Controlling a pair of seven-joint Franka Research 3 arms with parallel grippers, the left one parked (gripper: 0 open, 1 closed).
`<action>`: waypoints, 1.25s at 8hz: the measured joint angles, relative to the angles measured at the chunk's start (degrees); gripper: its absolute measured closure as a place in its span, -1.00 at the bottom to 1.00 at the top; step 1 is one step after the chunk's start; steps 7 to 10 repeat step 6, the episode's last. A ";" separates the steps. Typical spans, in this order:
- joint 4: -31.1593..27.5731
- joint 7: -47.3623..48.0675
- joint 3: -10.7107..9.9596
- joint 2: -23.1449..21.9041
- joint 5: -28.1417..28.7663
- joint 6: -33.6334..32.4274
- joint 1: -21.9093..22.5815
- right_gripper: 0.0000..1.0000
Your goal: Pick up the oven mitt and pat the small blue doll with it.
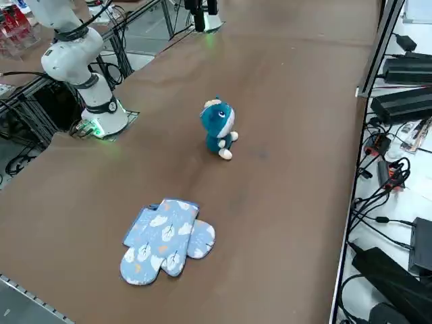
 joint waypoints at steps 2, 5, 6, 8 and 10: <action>-0.02 0.00 -0.08 -0.05 0.02 0.24 0.15 -1.00; -0.06 0.00 -0.07 -0.03 -0.01 0.40 0.63 -1.00; -0.06 0.00 -0.07 -0.03 -0.64 0.42 0.84 -1.00; -0.06 0.00 -0.07 -0.03 -0.64 0.42 0.84 -1.00; -0.06 0.00 -0.07 -0.03 -0.64 0.42 0.84 -1.00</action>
